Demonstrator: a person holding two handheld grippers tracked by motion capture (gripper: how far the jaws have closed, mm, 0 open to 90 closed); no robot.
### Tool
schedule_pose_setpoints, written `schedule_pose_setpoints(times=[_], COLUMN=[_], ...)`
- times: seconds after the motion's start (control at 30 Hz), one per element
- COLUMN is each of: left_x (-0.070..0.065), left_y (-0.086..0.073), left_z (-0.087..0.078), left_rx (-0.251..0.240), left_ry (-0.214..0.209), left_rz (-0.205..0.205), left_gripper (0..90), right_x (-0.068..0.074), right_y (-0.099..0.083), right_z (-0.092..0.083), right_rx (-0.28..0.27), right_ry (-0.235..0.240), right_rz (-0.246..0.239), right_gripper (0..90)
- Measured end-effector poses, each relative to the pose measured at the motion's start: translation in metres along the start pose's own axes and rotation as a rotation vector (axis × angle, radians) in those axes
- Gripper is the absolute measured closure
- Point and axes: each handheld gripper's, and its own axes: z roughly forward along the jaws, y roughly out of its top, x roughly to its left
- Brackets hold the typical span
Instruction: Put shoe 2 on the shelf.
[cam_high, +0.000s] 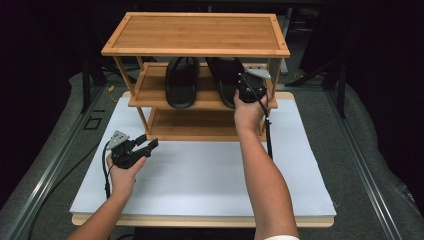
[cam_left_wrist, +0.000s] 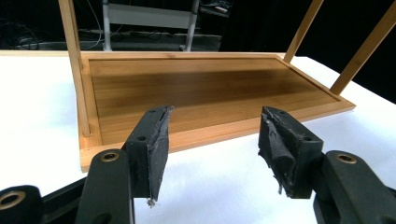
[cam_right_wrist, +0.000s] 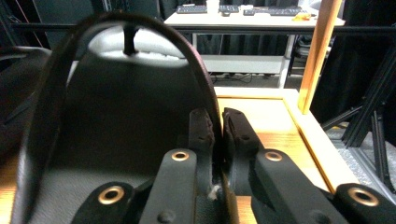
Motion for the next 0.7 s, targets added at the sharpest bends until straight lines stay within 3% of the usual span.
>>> schedule_pose_setpoints(times=[0.17, 0.43, 0.53, 0.7], left_x=[0.001, -0.002, -0.005, -0.013], left_y=[0.000, 0.001, 0.004, 0.019], left_z=[0.000, 0.000, 0.000, -0.004], left_rx=[0.002, -0.004, -0.009, -0.034], left_ry=[0.002, 0.005, -0.001, -0.005], left_rz=[0.000, 0.020, 0.027, 0.039], left_gripper=[42.9, 42.8, 42.5, 39.7], right_x=[0.005, 0.005, -0.001, -0.014], right_y=[-0.002, -0.004, -0.006, -0.008], right_z=[-0.002, -0.017, -0.027, -0.045], right_rx=[-0.047, -0.076, -0.075, -0.014], right_ry=[0.026, 0.065, 0.105, 0.194], right_rz=[0.017, -0.037, -0.046, -0.090], right_gripper=[78.2, 70.1, 64.6, 54.9])
